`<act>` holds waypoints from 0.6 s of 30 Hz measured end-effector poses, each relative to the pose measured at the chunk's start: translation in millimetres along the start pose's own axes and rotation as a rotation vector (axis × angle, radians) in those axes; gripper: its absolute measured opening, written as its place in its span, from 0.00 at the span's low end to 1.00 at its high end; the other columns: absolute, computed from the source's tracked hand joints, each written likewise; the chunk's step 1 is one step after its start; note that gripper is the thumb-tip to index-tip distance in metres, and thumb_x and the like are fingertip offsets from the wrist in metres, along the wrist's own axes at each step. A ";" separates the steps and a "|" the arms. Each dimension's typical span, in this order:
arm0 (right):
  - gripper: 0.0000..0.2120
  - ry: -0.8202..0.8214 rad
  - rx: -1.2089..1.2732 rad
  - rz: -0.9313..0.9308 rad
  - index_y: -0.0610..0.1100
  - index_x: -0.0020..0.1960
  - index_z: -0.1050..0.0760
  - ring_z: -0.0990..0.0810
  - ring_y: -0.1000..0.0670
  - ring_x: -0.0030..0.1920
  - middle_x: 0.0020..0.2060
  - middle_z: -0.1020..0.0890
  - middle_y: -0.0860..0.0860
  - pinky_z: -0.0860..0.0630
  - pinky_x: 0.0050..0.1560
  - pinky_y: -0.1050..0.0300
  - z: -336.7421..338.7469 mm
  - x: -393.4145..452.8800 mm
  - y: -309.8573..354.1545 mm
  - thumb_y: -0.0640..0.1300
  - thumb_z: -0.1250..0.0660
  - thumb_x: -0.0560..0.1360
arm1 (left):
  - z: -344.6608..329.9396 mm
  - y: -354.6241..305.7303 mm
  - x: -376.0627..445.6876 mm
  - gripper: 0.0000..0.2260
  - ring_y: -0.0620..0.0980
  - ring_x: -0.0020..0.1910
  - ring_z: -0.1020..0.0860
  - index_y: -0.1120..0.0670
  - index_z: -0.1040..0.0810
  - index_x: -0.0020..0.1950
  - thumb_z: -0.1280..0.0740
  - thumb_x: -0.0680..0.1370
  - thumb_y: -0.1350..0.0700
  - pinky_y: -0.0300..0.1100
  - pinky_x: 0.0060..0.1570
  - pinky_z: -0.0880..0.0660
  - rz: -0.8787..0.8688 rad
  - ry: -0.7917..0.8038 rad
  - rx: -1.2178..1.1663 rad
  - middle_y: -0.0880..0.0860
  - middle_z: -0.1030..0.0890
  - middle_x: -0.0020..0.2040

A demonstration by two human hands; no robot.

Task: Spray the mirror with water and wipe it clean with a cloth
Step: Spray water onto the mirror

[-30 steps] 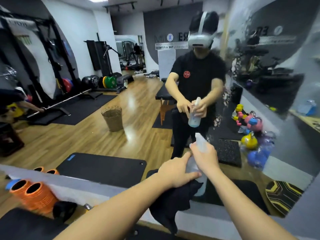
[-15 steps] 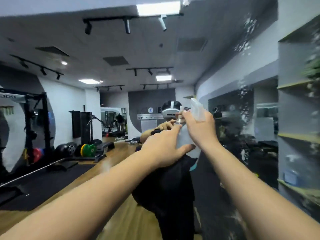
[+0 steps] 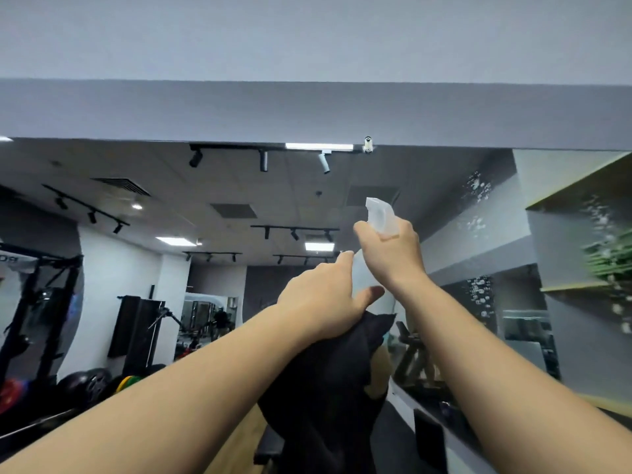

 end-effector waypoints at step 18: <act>0.18 0.120 -0.089 -0.123 0.44 0.40 0.18 0.17 0.47 0.40 0.34 0.15 0.49 0.19 0.44 0.45 -68.5 -81.9 -54.1 0.56 0.40 0.67 | -55.6 57.7 -64.8 0.32 0.57 0.59 0.21 0.49 0.38 0.71 0.40 0.78 0.29 0.49 0.48 0.28 -0.066 0.134 0.044 0.52 0.21 0.62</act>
Point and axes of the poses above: each hand's wrist, its own x-axis towards the middle knuckle, its own z-axis out of the back of the hand, y = z × x, the point moved 4 cm from there along x, towards the middle knuckle
